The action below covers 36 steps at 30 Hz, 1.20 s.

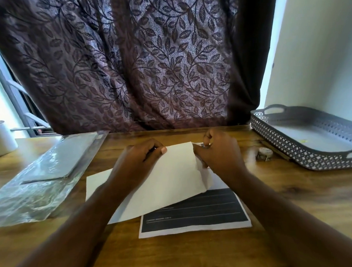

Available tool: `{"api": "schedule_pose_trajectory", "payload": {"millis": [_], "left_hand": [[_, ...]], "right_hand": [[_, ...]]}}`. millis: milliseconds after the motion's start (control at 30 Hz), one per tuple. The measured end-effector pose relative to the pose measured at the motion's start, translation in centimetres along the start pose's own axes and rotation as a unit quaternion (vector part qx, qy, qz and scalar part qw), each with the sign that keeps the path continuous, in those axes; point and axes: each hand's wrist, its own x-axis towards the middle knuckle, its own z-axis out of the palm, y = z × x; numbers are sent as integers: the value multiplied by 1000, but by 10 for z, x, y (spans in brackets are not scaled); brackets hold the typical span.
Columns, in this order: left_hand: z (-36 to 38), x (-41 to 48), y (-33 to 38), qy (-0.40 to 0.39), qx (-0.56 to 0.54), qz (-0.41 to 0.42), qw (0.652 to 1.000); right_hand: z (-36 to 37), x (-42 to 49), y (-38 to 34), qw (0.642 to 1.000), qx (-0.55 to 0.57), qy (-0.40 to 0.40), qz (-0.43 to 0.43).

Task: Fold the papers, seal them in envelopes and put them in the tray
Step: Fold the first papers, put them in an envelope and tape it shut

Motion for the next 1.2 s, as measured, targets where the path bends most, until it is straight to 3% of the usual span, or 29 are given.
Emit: {"api": "schedule_pose_trajectory", "payload": {"millis": [267,367,467,567,800,933,1200], "left_hand": [[2,0,5,-3,8,-28,1000],[0,1,3,-10,30,-43,999],[-2,1,1,-25,58,-44,997],[-3,2,3,-55,73,-20,996],[-14,5,2,-27,110,-1,994],[-24,7,-4,6,142,33,989],[-14,3,5,-106,247,132,954]], "right_hand": [[-1,-5,-9,981,168,-77,53],[-3,-7,-11,896,353,-205,178],[-5,-8,-8,797,426,-356,238],[-4,-9,-5,769,417,-416,248],[4,-10,-1,749,488,-381,235],[1,-6,-2,768,502,-336,211],[-5,-7,-8,719,570,-348,195]]}}
